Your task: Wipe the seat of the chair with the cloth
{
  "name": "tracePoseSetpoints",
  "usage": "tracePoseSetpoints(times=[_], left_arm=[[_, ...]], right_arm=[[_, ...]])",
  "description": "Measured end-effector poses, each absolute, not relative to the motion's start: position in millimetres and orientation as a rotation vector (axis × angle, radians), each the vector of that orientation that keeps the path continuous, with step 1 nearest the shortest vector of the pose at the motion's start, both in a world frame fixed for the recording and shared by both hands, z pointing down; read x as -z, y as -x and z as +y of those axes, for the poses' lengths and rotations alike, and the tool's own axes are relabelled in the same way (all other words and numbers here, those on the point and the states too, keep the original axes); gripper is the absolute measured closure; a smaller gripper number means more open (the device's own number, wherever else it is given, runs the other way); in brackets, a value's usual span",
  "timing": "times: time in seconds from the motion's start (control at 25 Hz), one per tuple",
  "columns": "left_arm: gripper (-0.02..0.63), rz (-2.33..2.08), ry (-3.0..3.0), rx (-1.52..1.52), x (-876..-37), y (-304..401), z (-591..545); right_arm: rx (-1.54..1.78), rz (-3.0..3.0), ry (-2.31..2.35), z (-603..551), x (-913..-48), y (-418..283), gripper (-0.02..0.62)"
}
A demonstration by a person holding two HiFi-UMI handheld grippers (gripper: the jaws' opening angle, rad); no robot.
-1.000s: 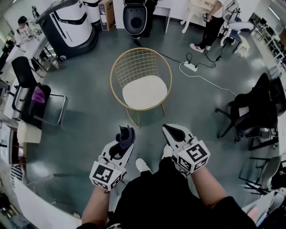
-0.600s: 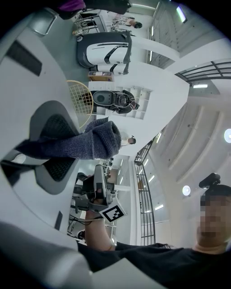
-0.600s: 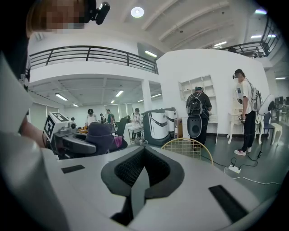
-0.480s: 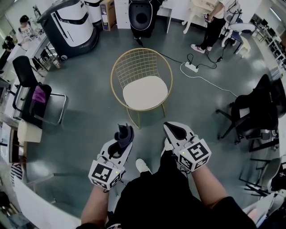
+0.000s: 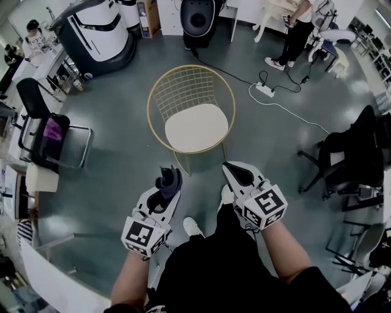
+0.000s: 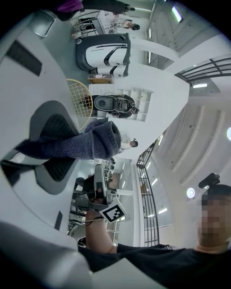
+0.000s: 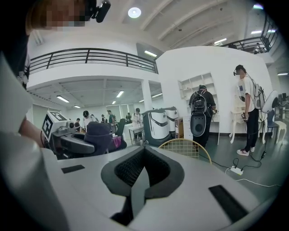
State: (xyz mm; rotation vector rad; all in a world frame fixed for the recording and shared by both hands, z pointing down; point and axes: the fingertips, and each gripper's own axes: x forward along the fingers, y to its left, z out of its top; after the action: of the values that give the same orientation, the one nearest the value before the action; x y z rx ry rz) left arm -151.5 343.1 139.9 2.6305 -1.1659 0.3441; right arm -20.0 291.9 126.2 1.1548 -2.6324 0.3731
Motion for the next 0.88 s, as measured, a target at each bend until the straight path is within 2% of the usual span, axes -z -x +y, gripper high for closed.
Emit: tracePoseSetpoints(times=[0.88], left_arm=[[0.511,-1.264,-2.482,-0.421,-165.4,36.6,182.5]], right_arm=[[-0.483,-2.648,-0.969,122.7,-170.4,-81.2,0.583]])
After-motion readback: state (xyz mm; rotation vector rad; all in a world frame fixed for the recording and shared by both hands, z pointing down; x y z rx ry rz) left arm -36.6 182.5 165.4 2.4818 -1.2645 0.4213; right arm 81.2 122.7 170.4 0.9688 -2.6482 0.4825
